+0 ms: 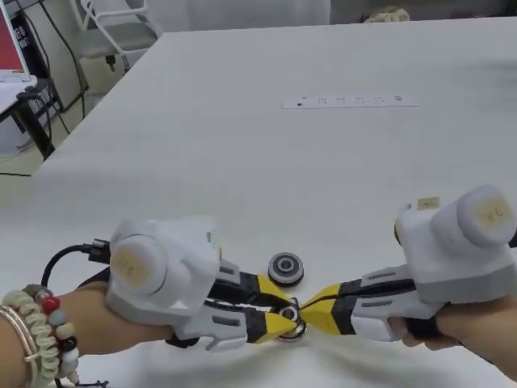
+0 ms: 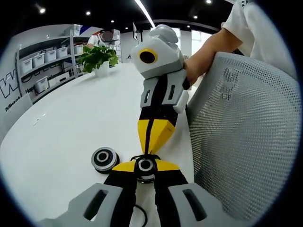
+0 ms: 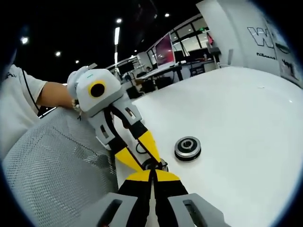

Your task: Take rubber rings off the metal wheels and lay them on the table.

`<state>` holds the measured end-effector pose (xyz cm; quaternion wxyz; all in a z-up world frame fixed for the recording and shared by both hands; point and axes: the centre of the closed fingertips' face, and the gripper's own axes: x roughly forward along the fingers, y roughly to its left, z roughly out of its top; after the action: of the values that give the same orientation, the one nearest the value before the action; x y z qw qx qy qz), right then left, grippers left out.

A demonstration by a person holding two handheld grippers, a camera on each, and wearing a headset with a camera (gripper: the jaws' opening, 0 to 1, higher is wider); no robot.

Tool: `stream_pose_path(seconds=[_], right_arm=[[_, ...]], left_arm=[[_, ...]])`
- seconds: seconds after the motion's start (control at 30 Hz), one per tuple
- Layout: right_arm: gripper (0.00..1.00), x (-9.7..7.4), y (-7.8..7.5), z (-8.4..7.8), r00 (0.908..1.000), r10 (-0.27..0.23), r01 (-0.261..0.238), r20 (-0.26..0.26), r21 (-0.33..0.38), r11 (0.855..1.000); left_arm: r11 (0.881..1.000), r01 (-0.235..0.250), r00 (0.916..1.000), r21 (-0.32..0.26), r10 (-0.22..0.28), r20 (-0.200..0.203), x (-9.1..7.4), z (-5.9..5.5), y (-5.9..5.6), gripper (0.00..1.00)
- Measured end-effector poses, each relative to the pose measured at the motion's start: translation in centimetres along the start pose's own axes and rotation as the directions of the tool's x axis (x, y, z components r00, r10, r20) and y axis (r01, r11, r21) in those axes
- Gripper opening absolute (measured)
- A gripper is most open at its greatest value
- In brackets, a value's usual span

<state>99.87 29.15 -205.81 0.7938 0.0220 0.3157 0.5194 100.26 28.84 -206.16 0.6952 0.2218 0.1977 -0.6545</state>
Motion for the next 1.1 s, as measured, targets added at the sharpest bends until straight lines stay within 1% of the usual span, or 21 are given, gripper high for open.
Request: stream_pose_path(seconds=[0.13,0.17,0.2,0.27,0.3,0.37,0.4,0.47,0.73,0.8,1.0,1.07,1.1], right_arm=[[0.00,0.1,0.4,0.3,0.9997,0.019,-0.019,0.016,0.002,1.000],[0.00,0.1,0.9,0.7,0.9982,0.044,-0.044,0.041,0.014,0.999],[0.00,0.0,0.6,0.9,0.9986,0.027,-0.028,0.046,0.017,0.999],[0.00,-0.1,0.1,0.5,0.9999,0.003,-0.003,0.013,-0.008,1.000],[0.00,0.0,-0.1,0.5,0.9998,-0.007,0.007,0.016,-0.004,1.000],[0.00,0.0,-0.2,0.2,0.9999,-0.008,0.008,0.007,0.010,1.000],[0.00,0.0,-0.4,-0.1,0.9998,-0.017,0.017,-0.003,0.010,1.000],[0.00,0.0,-0.5,-0.3,0.9995,-0.027,0.027,-0.017,0.003,1.000],[0.00,-0.1,-0.5,-0.1,0.9996,-0.025,0.026,-0.014,0.013,1.000],[0.00,-0.2,-0.6,-0.1,0.9995,-0.028,0.029,-0.013,0.015,0.999],[0.00,-0.3,-0.5,0.1,0.9995,-0.030,0.030,-0.012,0.012,0.999],[0.00,-0.4,-0.5,0.4,0.9995,-0.029,0.029,-0.009,0.011,1.000],[0.00,-0.6,-0.4,0.6,0.9996,-0.029,0.029,-0.003,0.011,1.000]], left_arm=[[1.000,0.000,1.0000,0.003,0.000,-0.001,0.0,0.0,0.0,0.08],[1.000,0.000,1.0000,0.003,0.000,0.000,0.0,0.0,0.0,0.08],[1.000,0.000,1.0000,0.003,0.000,0.000,0.0,0.0,0.0,0.08],[1.000,0.000,1.0000,0.000,0.000,0.000,0.0,0.0,0.0,0.08],[1.000,0.000,1.0000,-0.002,0.000,0.000,0.0,0.0,0.0,0.08],[1.000,-0.001,1.0000,-0.011,0.001,-0.004,0.0,0.0,0.0,0.08],[1.000,-0.002,1.0000,-0.017,0.001,-0.008,0.1,0.0,0.0,0.08],[1.000,-0.002,0.9998,-0.006,0.002,-0.020,0.1,0.1,0.0,0.08],[1.000,0.002,0.9989,-0.013,-0.002,-0.047,0.1,0.1,0.0,0.08],[1.000,0.010,0.9978,0.001,-0.010,-0.066,-0.1,-0.1,0.0,0.08],[0.999,0.040,0.9961,-0.005,-0.040,-0.078,-0.8,0.2,-0.5,0.10],[0.999,0.046,0.9961,0.002,-0.046,-0.075,-1.2,0.5,-0.5,0.14],[0.999,0.049,0.9970,0.002,-0.048,-0.061,-1.6,1.0,-0.5,0.16]])
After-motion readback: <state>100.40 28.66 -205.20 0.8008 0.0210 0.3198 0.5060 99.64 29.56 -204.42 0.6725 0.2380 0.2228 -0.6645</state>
